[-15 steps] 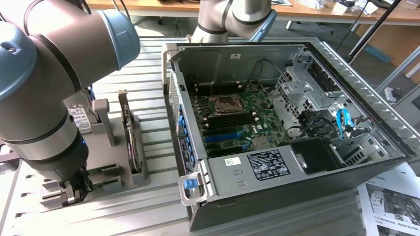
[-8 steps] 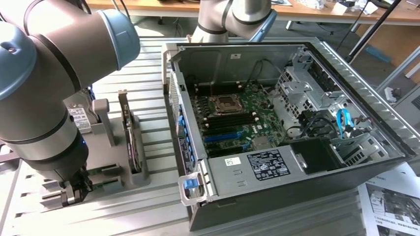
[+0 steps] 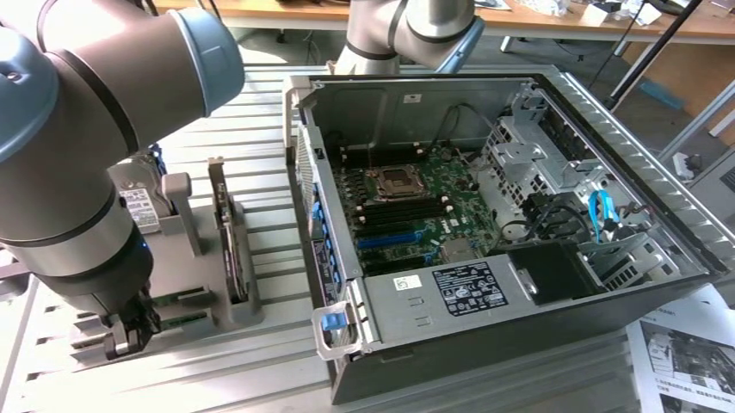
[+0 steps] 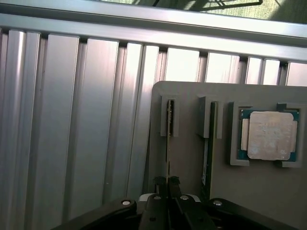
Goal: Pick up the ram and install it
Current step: 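Pick up the ram and move it above insertion slot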
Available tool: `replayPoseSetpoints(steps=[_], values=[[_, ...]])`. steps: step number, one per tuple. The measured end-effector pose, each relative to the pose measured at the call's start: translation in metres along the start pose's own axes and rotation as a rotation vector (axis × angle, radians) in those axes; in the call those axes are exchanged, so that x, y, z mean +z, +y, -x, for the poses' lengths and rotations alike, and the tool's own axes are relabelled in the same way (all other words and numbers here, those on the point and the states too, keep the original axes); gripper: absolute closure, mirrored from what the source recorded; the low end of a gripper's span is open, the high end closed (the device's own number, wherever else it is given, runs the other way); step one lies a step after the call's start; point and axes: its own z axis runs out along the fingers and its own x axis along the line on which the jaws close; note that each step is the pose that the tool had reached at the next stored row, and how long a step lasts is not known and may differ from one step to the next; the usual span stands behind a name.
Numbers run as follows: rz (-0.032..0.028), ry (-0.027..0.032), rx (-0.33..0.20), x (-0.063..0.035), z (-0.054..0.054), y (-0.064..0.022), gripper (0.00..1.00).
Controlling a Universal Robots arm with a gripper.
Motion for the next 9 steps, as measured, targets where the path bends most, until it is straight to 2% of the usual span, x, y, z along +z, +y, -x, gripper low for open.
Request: replayPoseSetpoints(steps=[9], values=[[0.0, -0.0001, 0.0, -0.0141, 0.0, 0.0, 0.87]])
